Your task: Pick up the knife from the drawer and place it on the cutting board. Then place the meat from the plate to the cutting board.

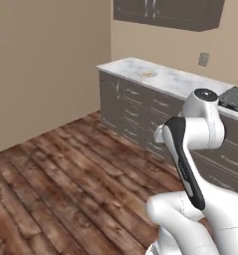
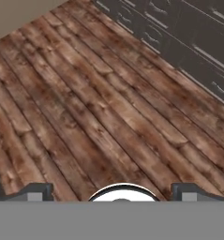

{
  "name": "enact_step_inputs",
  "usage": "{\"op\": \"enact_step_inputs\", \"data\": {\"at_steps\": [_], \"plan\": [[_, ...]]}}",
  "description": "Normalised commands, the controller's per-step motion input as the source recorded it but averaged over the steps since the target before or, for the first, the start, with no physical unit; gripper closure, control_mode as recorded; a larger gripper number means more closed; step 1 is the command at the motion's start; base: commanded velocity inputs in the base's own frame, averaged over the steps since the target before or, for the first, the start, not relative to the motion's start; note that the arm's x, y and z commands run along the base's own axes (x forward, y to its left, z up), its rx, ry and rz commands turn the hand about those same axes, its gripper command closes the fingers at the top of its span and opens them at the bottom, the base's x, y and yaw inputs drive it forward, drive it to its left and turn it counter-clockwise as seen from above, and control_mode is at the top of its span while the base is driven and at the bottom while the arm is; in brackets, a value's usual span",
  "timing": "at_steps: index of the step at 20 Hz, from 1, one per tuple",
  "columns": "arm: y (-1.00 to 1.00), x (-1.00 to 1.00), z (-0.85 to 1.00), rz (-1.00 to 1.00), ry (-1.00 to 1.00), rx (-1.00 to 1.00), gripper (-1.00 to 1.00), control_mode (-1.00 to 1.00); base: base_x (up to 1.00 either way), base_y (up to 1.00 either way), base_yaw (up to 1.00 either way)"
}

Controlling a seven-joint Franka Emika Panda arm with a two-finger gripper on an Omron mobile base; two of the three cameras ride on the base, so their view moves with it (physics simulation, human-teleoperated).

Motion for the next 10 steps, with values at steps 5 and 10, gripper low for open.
{"op": "enact_step_inputs", "data": {"at_steps": [5,10], "plan": [[0.00,0.00,0.00,0.00,0.00,0.00,-1.00,1.00,1.00,0.36,-0.08],[0.00,0.00,0.00,0.00,0.00,0.00,-1.00,1.00,1.00,0.31,-0.09]]}}
